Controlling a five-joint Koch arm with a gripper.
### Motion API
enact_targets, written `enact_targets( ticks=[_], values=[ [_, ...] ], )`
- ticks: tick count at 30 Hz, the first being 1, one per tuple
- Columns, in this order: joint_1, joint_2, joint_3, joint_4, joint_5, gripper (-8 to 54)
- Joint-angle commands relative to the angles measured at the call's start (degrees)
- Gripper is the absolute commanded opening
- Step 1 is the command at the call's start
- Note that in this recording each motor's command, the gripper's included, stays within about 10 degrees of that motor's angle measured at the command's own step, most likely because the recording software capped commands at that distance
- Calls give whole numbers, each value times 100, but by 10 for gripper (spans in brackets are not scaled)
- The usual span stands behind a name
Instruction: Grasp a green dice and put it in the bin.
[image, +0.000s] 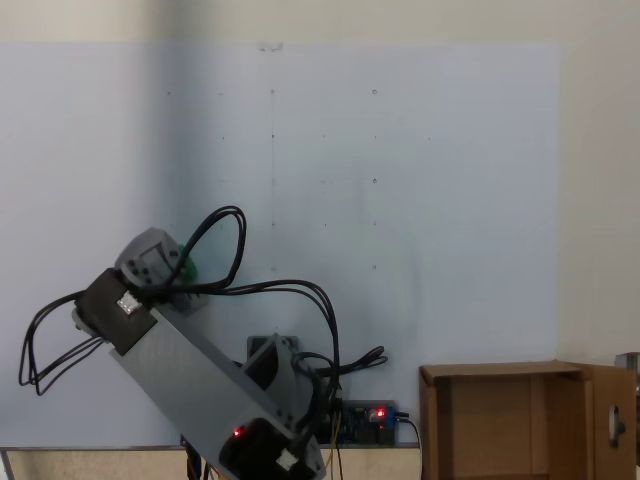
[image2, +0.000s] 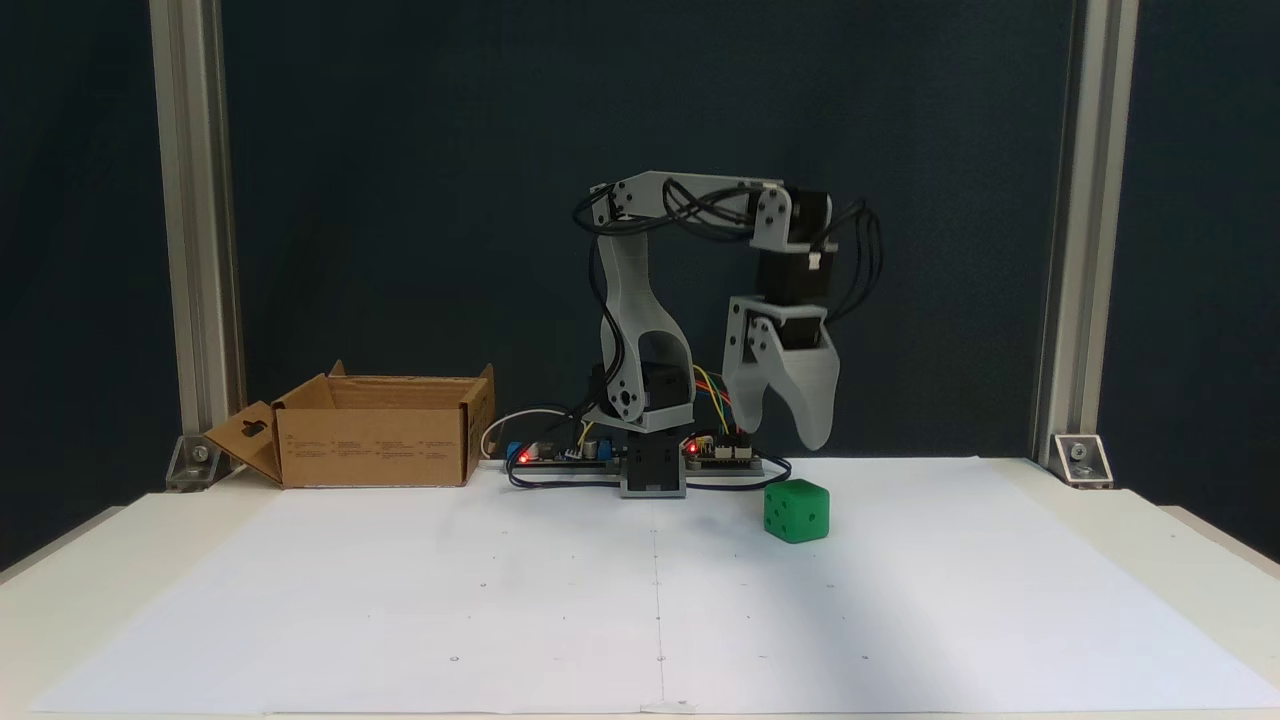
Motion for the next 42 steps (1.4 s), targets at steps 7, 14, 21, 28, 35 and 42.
enact_targets(
  ticks=[7, 14, 21, 28, 35, 42],
  values=[
    [-35, 88, 580, -721, 563, 435],
    [-141, 97, 677, -721, 1143, 435],
    [-308, 88, 791, -800, 1345, 435],
    [-316, 26, 791, -949, 1371, 435],
    [-325, -132, 800, -1222, 1521, 435],
    [-448, -325, 835, -1318, 1626, 436]
  ],
)
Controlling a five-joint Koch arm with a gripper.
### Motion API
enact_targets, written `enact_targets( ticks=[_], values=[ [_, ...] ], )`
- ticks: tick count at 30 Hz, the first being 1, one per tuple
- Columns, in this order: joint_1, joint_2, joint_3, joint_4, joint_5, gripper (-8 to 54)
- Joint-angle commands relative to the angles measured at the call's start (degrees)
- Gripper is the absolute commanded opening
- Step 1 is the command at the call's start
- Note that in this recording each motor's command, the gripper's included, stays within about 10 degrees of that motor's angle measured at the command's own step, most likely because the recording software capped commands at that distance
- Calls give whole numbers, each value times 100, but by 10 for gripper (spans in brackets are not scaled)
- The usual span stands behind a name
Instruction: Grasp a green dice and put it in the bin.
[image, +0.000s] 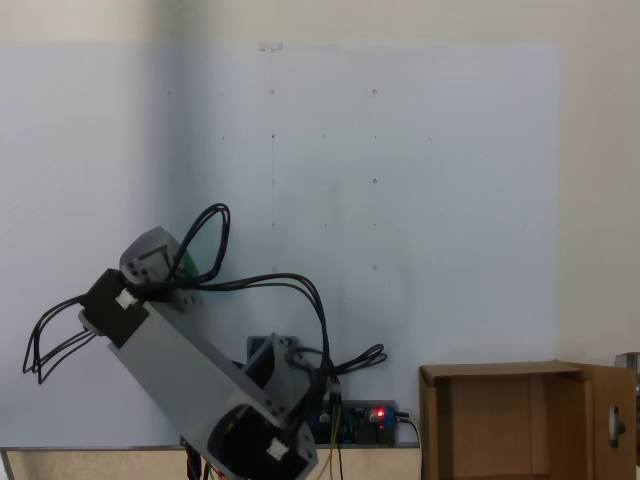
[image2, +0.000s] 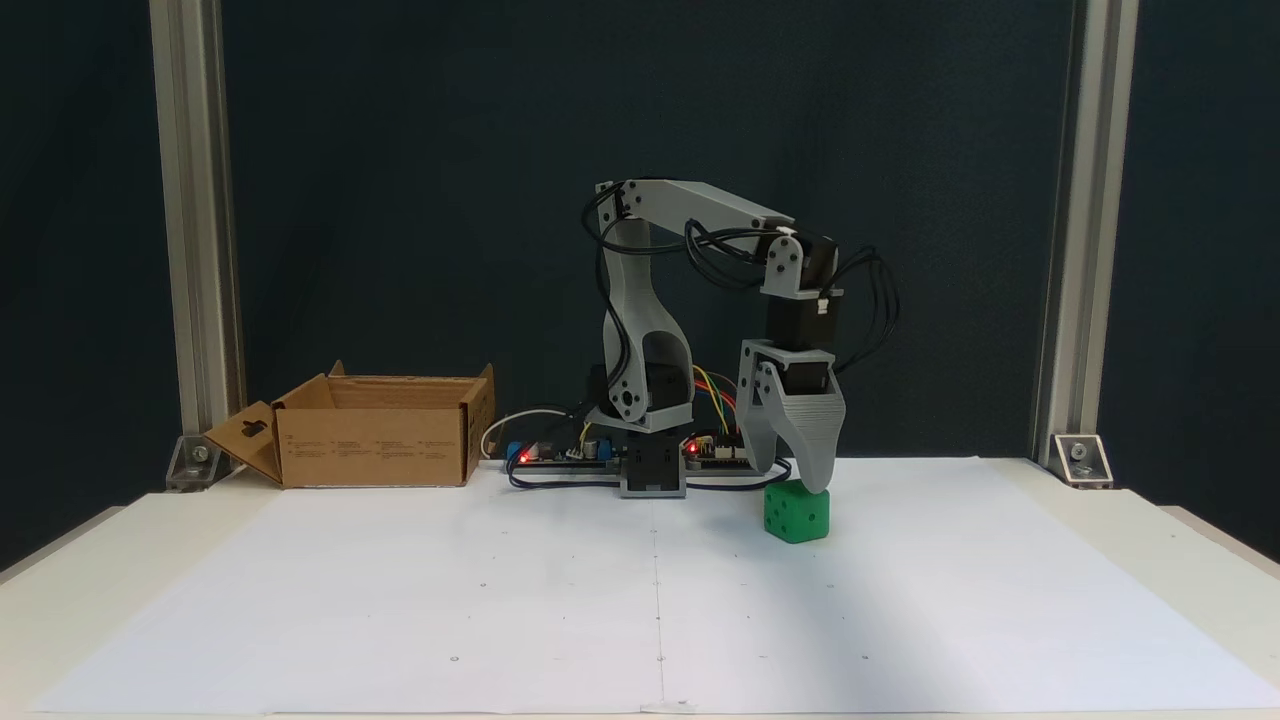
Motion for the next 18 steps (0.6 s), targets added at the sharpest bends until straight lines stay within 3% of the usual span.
enact_targets(
  ticks=[1, 18],
  values=[
    [-9, 9, -35, -44, 378, 436],
    [-176, -659, 53, -475, 448, 436]
  ],
)
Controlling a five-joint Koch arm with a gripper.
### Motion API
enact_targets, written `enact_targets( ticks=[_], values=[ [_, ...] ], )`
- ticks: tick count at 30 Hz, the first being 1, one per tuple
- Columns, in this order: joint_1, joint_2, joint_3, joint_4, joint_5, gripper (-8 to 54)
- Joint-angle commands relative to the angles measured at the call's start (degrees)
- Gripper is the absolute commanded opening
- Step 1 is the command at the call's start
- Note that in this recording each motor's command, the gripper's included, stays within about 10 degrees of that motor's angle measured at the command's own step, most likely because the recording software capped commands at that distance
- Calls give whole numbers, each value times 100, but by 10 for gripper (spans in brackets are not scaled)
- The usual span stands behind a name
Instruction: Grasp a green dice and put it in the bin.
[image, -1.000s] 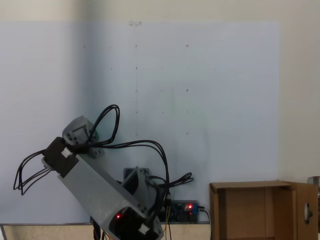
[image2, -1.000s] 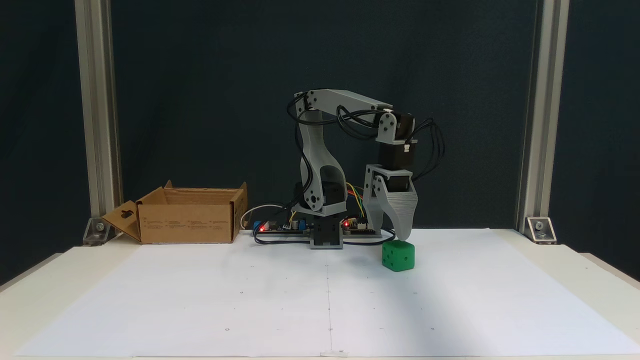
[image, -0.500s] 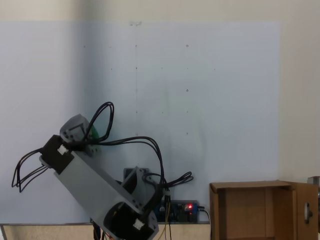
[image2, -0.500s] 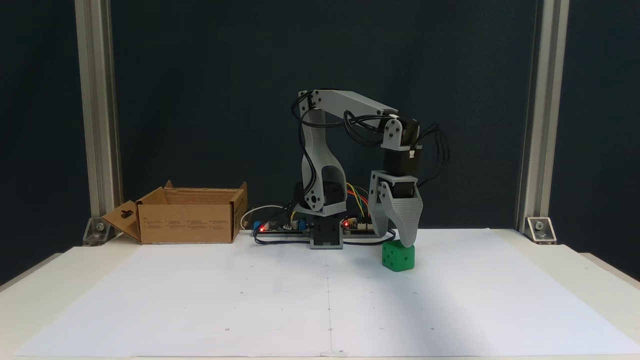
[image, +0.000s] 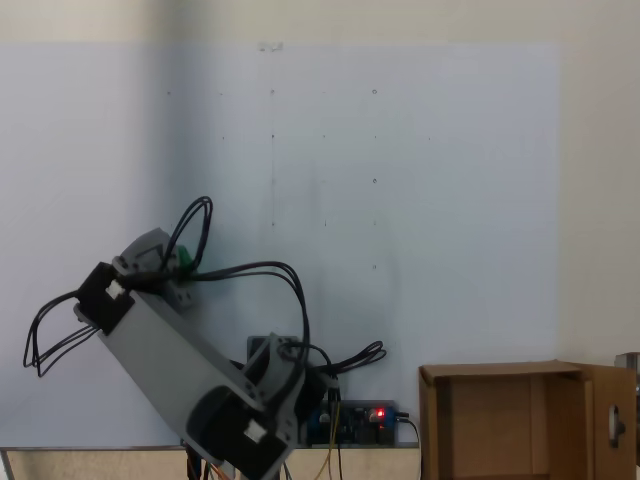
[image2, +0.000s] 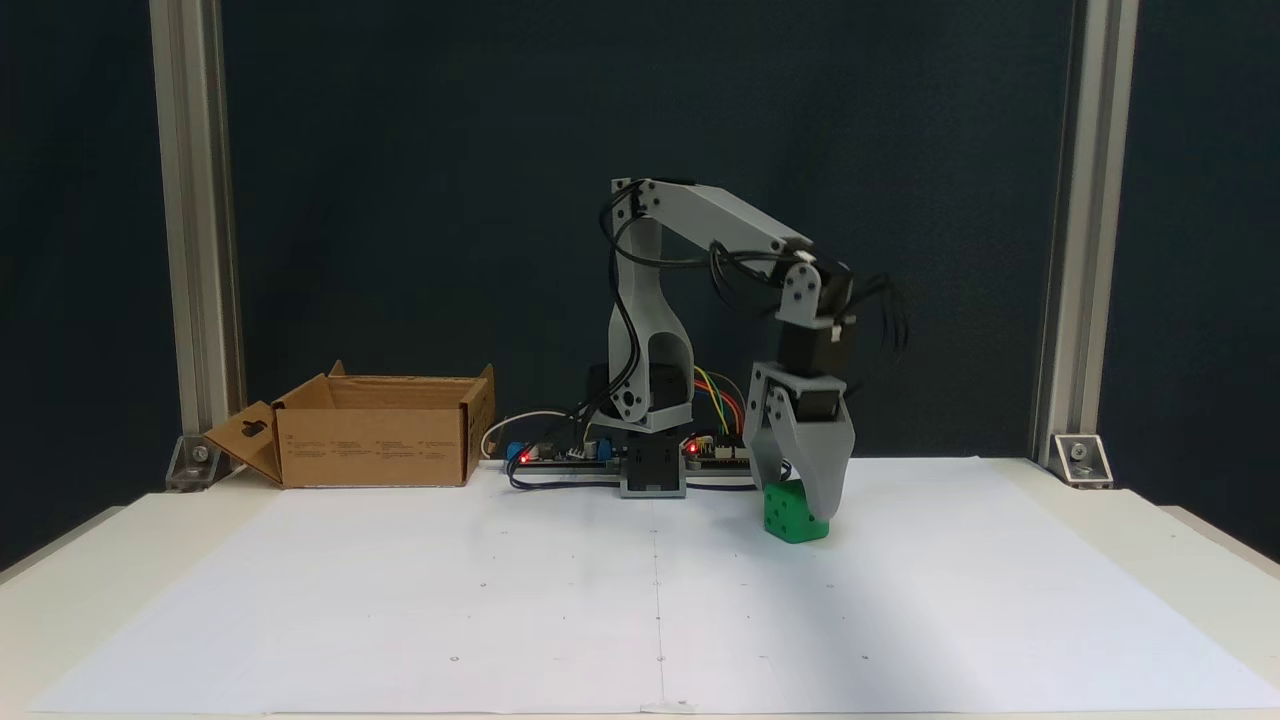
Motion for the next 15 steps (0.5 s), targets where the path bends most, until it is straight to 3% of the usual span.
enact_targets(
  ticks=[1, 11, 15],
  values=[
    [0, -53, -105, -26, 325, 436],
    [-9, -466, -105, -105, 325, 430],
    [-9, -571, -70, -88, 325, 388]
  ],
)
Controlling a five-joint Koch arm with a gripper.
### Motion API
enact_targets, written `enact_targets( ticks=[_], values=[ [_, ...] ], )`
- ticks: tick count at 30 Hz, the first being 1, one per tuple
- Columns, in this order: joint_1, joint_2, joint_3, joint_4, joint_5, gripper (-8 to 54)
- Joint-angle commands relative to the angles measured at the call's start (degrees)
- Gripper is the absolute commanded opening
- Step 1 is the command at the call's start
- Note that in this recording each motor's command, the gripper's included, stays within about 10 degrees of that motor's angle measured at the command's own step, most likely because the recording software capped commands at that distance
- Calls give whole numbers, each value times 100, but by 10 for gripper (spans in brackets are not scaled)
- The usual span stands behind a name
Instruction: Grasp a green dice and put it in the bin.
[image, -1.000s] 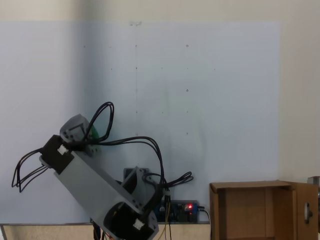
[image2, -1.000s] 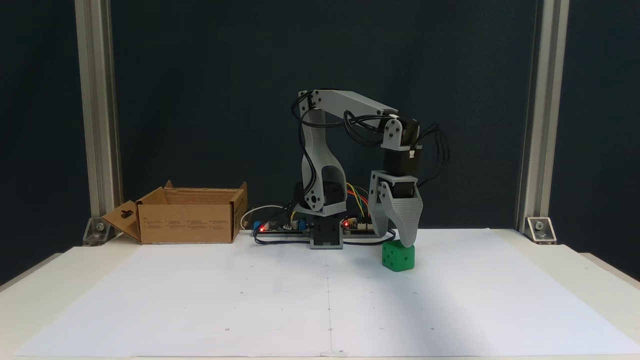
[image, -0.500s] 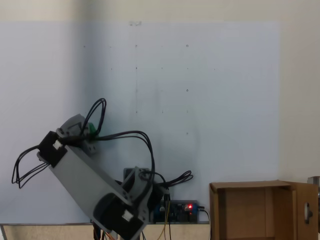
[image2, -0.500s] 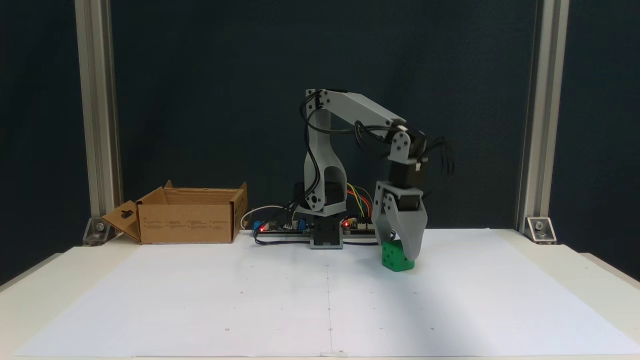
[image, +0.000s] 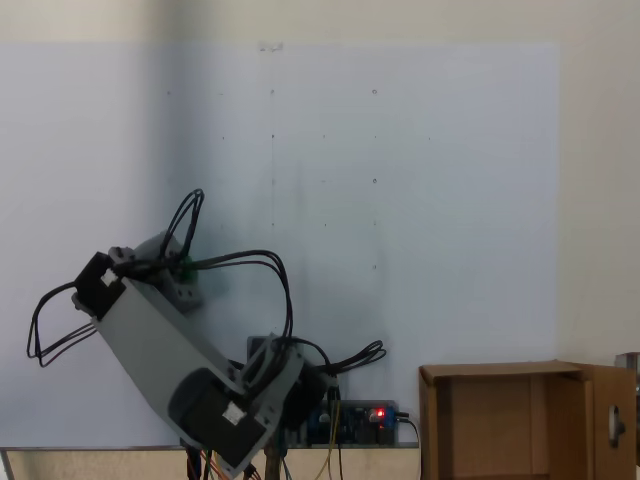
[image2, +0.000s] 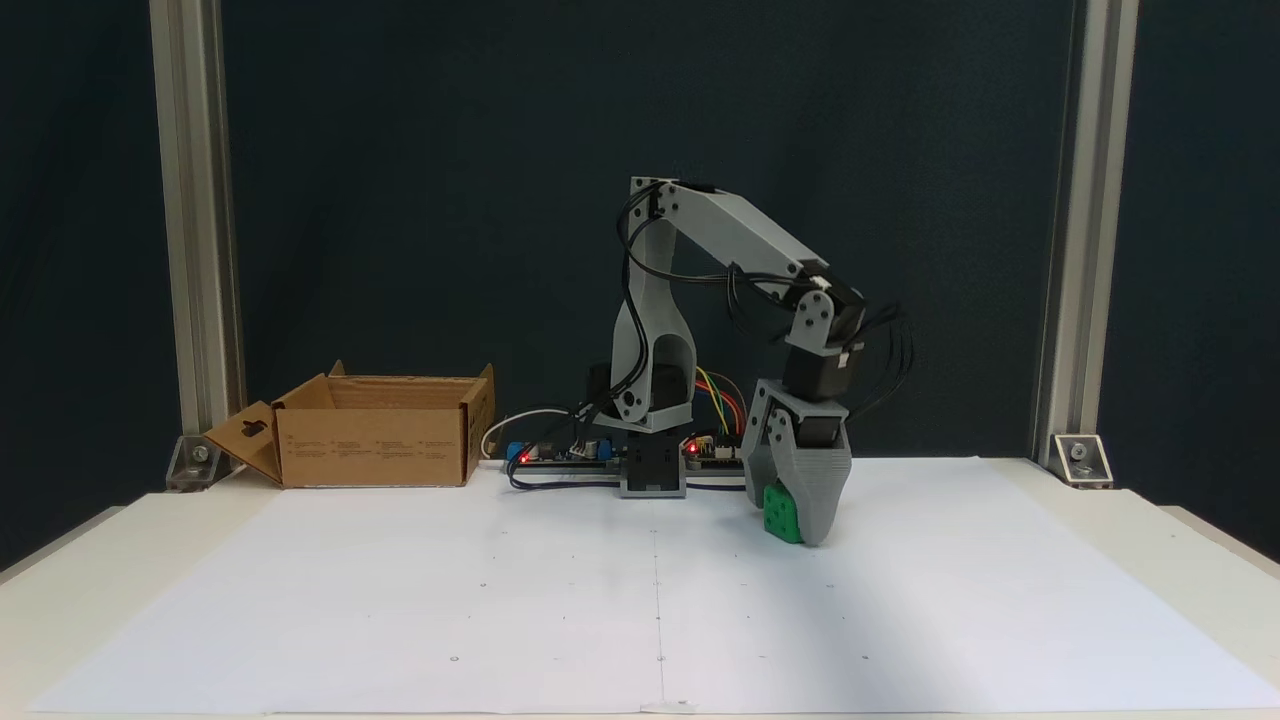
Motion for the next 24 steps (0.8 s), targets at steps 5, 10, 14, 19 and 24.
enact_targets(
  ticks=[5, 10, 14, 19, 24],
  values=[
    [0, 0, 62, -26, 334, 308],
    [0, 0, 70, 9, 369, 263],
    [-9, 44, 70, -26, 589, 158],
    [-9, 325, 70, -167, 782, 119],
    [0, 343, 70, -167, 773, 118]
  ],
)
